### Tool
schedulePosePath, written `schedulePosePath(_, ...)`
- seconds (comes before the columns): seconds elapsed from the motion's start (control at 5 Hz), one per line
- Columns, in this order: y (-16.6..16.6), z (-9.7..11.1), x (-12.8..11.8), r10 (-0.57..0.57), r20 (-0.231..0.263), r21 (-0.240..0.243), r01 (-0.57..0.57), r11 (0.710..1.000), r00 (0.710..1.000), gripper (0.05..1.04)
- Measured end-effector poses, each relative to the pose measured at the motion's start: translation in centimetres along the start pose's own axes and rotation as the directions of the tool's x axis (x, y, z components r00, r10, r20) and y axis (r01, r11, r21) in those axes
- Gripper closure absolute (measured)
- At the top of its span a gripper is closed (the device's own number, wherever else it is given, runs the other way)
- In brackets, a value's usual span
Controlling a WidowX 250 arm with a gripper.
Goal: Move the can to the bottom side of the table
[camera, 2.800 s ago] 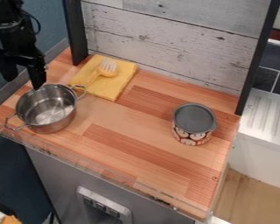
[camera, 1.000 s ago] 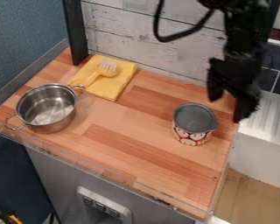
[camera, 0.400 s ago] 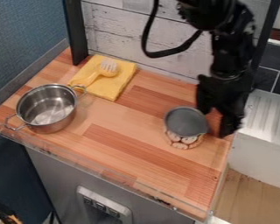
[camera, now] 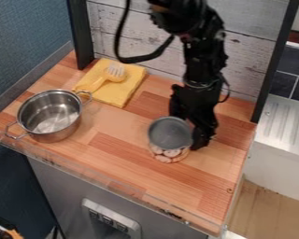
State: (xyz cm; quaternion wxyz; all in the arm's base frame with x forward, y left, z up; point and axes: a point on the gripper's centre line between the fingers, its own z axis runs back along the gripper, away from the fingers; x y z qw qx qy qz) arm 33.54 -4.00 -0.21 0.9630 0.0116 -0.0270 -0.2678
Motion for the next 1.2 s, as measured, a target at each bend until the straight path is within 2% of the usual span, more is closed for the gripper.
schedulePosePath(0.2, -0.1, 0.7, -3.2, -0.003, -0.018, 0.0, 0.003, 1.0, 1.0, 0.084)
schedulePosePath(0.4, 0.8, 1.9, -5.8, 0.028, -0.007, 0.005, -0.028, 1.0, 1.0, 0.084)
schedulePosePath(0.6, 1.5, 2.3, -6.8, 0.073, 0.004, 0.006, -0.073, 0.997, 0.997, 0.084)
schedulePosePath(0.8, 2.5, 3.6, -5.1, 0.191, 0.06, -0.009, -0.191, 0.982, 0.98, 0.084)
schedulePosePath(1.0, 3.3, 5.2, -4.4, 0.322, 0.066, -0.02, -0.321, 0.947, 0.944, 0.084)
schedulePosePath(1.2, 3.7, 6.9, -5.0, 0.4, 0.051, 0.007, -0.401, 0.916, 0.915, 0.084)
